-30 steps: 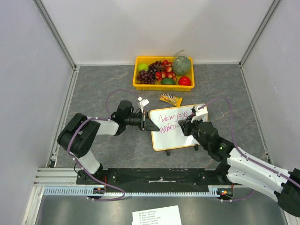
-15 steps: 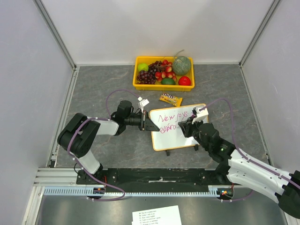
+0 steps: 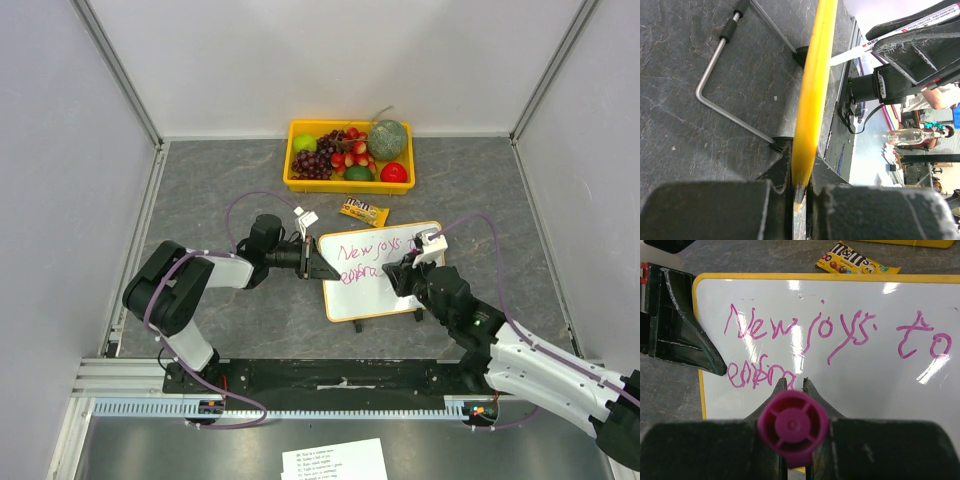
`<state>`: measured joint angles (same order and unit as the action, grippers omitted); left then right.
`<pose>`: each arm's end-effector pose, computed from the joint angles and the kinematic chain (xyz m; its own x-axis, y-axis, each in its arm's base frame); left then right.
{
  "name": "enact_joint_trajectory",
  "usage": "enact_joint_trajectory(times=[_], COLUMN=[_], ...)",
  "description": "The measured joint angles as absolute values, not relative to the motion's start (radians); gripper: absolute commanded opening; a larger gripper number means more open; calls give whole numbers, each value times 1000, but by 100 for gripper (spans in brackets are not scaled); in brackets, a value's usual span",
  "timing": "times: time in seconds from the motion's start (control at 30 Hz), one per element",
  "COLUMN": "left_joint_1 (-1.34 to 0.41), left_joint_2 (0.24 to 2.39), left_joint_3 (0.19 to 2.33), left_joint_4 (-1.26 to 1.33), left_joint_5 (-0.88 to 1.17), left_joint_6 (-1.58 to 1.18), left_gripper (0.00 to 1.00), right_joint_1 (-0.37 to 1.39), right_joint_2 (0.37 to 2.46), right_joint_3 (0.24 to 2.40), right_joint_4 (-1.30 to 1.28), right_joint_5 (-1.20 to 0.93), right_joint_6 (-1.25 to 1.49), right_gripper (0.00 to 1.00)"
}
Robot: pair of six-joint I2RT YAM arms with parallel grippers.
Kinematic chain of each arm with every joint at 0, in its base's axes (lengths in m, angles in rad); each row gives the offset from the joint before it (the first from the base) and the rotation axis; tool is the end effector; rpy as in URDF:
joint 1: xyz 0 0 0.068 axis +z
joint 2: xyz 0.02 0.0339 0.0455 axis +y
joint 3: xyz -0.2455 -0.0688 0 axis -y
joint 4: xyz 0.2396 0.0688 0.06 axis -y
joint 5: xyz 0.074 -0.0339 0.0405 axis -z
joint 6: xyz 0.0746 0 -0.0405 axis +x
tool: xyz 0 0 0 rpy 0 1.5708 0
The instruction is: Write a sentence on the whiteboard
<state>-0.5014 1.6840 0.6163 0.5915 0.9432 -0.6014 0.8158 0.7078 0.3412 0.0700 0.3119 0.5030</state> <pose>0.2520 -0.2070 0.1224 -0.8481 0.0860 -0.5229 0.5254 0.2641 -0.8088 0.1656 0.1426 0.2009 -0.4127 0.2309 -0.8811 -0.3345 0.8613 0.3824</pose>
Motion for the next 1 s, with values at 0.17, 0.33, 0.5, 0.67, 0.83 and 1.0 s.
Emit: enact_joint_trajectory(times=[0.17,0.33,0.5,0.67,0.83,1.0], left_joint_1=[-501,-501,-501,-501,-501,-501], left_joint_2=[1684,1684,1684,1684,1684,1686], left_joint_3=[616,617,617,617,617,618], left_joint_4=[592,592,592,592,592,591], left_joint_5=[944,944,944,944,945,945], left_joint_6=[-601,-601,-601,-601,-601,-601], left_gripper=[2,2,2,2,2,2], right_joint_1=[816,815,814,814,814,814], right_joint_2=[708,707,697,698,707,724], right_joint_3=[349,382,418,424,424,424], right_joint_4=[58,29,28,23,12,8], right_joint_5=[312,324,352,373,378,385], right_joint_6=[501,492,477,467,460,460], right_gripper=[0,0,0,0,0,0])
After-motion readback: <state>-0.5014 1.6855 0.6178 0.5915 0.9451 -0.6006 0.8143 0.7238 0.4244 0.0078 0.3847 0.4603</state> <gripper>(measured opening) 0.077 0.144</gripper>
